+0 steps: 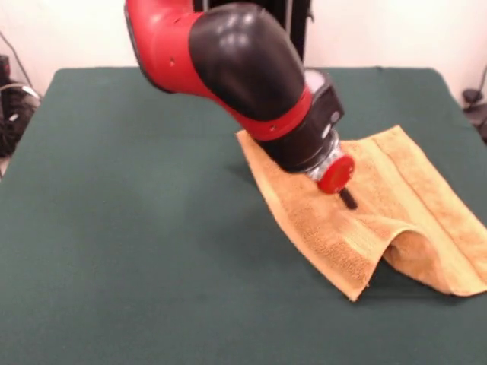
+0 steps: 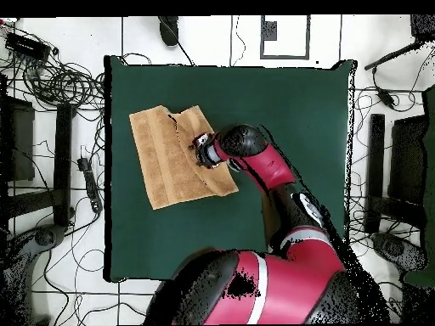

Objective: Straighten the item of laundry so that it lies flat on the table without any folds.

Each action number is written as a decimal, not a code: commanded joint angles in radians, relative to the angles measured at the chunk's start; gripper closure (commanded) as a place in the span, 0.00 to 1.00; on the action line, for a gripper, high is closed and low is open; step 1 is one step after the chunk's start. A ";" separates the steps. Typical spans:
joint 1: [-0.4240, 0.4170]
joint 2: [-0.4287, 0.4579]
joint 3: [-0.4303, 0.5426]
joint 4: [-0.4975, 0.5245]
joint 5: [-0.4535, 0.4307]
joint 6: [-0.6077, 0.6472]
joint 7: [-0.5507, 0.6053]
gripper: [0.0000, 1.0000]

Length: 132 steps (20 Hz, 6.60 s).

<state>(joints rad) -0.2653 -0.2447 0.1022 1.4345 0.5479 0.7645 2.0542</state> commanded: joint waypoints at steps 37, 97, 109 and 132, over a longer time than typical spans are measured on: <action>-0.100 0.144 -0.096 -0.221 -0.383 -0.415 -0.033 0.00; -0.320 0.096 0.364 -0.019 -0.555 -0.171 0.196 0.00; 0.167 0.105 -0.618 -0.294 -0.641 -0.618 0.498 0.00; -0.299 -0.210 0.085 0.008 -0.658 -0.450 0.044 0.00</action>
<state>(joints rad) -0.4791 -0.4403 -0.1843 1.1946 -0.1107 0.1619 2.2581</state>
